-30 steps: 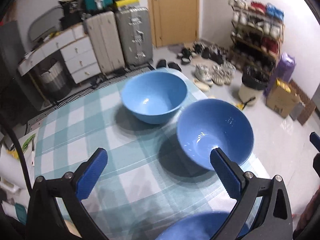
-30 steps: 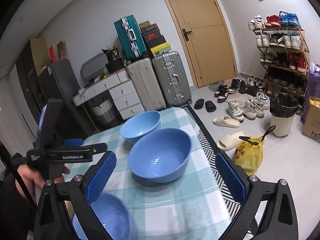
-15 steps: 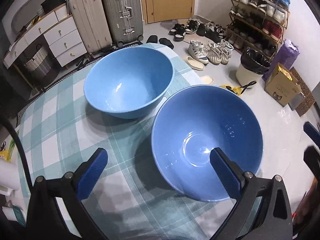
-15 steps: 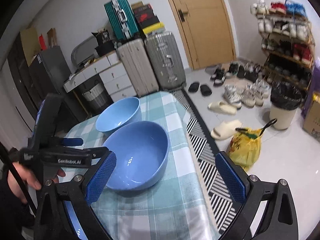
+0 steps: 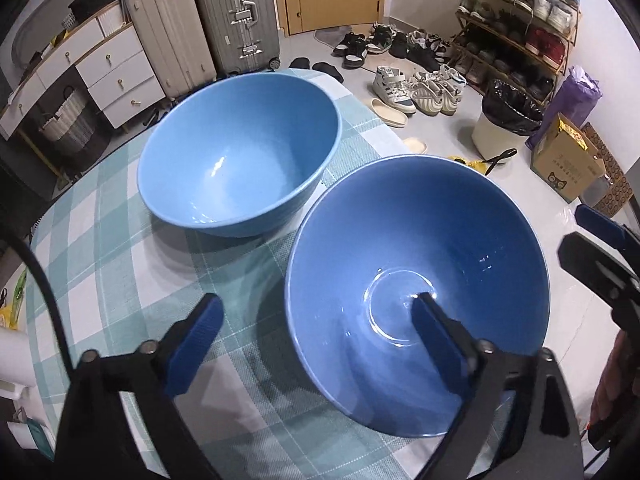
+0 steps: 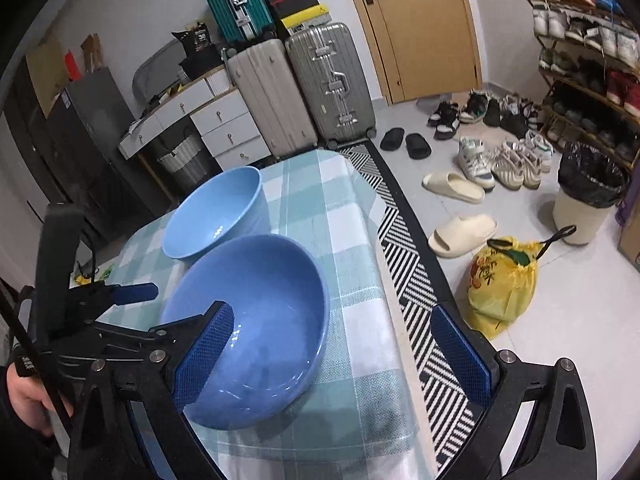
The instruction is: Organize plates and bowls
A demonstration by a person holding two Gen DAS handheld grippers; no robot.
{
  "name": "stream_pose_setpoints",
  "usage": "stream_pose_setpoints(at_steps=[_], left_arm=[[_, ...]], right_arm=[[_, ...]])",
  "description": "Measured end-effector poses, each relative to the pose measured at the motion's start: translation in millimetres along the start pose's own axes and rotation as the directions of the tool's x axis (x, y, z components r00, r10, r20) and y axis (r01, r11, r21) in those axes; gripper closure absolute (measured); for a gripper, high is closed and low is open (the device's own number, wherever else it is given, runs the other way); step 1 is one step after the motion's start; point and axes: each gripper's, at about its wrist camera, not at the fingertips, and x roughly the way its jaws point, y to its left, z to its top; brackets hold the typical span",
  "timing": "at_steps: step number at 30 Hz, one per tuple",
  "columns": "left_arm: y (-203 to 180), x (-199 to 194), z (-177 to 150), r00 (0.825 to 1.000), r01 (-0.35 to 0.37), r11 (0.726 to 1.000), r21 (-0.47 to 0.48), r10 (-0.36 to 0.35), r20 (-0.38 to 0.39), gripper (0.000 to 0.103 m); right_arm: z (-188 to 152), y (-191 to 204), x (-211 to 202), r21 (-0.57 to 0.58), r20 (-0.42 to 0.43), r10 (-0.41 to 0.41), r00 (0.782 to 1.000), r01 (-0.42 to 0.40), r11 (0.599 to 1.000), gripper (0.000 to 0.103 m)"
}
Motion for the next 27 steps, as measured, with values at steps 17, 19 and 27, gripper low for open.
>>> stream_pose_setpoints(at_steps=[17, 19, 27], left_arm=[[7.8, 18.5, -7.6, 0.988, 0.116, 0.993, -0.034, -0.118, -0.094, 0.072], [8.3, 19.9, -11.5, 0.986, 0.126, 0.992, -0.029, -0.128, -0.104, 0.078], [16.9, 16.2, -19.2, 0.988, 0.109, 0.993, -0.037, -0.112, -0.104, 0.092]], right_arm=[[-7.1, -0.6, 28.8, -0.005, -0.072, 0.0, 0.997, -0.001, 1.0, 0.003], [-8.0, -0.2, 27.3, -0.005, -0.071, 0.0, 0.997, 0.0, 1.0, 0.004], [-10.8, -6.7, 31.9, 0.031, -0.129, 0.005, 0.992, -0.001, 1.0, 0.037]])
